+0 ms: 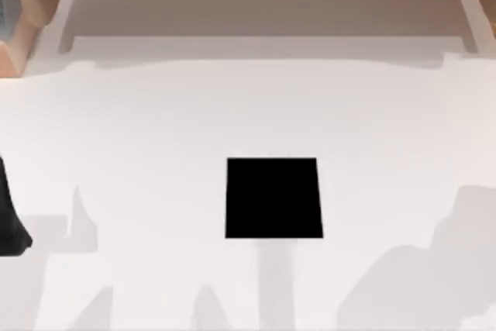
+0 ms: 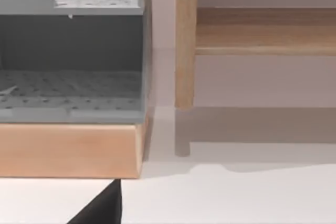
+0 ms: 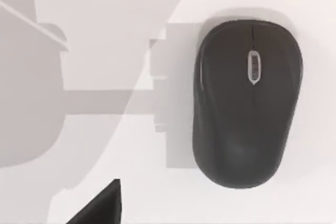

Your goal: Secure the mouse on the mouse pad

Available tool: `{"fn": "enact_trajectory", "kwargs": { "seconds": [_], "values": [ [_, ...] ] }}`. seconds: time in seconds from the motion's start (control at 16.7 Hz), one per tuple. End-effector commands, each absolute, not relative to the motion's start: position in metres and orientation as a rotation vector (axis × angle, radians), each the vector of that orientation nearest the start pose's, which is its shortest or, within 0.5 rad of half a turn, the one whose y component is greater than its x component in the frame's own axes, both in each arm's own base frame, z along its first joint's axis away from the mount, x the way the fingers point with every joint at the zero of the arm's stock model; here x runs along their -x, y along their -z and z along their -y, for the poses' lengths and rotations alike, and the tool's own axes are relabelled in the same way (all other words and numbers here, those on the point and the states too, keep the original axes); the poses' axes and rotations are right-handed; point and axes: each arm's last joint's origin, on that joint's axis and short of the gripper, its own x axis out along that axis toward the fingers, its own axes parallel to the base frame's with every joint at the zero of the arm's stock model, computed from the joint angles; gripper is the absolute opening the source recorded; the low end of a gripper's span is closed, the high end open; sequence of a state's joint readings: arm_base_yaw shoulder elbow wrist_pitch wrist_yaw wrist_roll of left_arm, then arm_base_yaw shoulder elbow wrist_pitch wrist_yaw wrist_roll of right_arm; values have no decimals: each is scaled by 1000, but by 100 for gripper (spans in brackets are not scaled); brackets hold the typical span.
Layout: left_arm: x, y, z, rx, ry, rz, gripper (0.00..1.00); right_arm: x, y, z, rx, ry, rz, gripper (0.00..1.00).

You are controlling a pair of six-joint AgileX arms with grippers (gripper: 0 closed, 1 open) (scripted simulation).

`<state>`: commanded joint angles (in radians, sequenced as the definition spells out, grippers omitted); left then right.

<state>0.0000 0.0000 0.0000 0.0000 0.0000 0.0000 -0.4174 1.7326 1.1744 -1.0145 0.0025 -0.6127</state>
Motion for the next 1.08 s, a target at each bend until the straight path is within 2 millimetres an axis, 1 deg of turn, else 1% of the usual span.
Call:
{"fn": "enact_trajectory", "kwargs": {
  "seconds": [0.3,0.42,0.54,0.72,1.08],
  "values": [
    [-106,-160,1,0,0,0,100,-284,-125,124,160,-150,-1558,100],
    [-106,-160,1,0,0,0,100,-282,-108,124,159,-152,-1562,100],
    [-106,-160,1,0,0,0,100,-280,-102,123,157,-153,-1565,100],
    [-106,-160,1,0,0,0,100,-280,-102,123,157,-153,-1565,100],
    [-106,-160,1,0,0,0,100,-280,-102,123,157,-153,-1565,55]
  ]
}}
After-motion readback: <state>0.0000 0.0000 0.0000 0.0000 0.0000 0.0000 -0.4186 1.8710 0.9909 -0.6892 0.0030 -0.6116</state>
